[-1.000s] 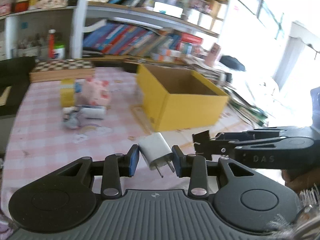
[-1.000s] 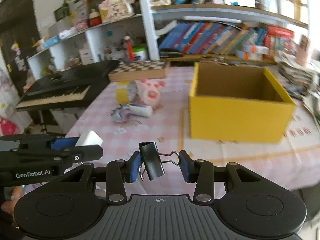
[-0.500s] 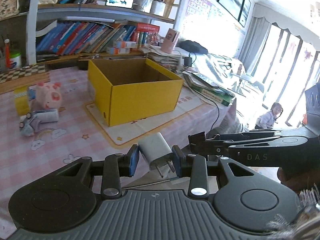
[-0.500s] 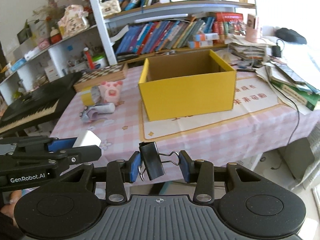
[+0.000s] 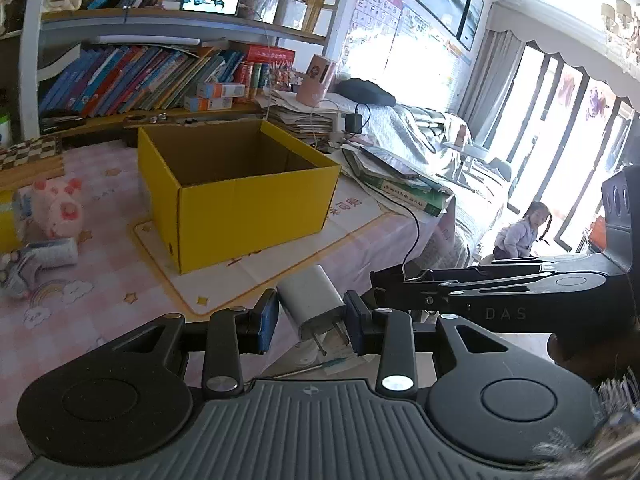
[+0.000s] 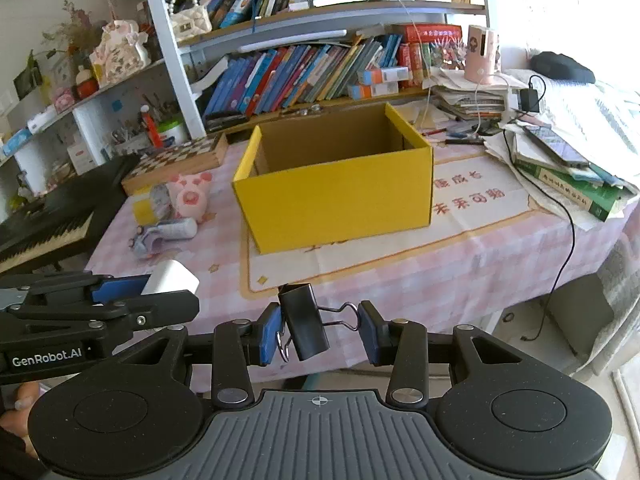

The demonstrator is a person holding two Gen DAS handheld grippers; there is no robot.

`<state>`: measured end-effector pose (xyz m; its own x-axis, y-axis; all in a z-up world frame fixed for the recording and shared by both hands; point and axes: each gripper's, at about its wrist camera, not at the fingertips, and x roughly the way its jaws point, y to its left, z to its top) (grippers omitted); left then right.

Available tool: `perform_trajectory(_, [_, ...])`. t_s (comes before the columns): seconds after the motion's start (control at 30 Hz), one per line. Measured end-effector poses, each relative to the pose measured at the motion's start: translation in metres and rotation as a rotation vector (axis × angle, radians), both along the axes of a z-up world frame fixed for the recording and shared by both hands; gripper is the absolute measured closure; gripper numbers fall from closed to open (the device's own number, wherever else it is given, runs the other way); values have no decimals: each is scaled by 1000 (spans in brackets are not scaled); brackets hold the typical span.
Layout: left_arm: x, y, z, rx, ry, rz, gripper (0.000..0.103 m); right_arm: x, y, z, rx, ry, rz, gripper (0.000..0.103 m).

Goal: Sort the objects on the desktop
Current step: 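Carry the white charger plug with the left tool over the yellow box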

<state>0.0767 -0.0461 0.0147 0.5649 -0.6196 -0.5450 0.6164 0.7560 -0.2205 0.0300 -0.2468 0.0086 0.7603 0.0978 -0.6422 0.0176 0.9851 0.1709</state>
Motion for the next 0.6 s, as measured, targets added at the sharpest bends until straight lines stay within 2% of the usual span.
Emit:
perform_trajectory(0.3, [31, -33, 17, -9, -52, 1, 70, 38, -36, 14, -7, -59, 55, 62])
perform_trajectory(0.6, [82, -68, 42, -28, -141, 60, 70, 98, -70, 35, -58, -153, 161, 62])
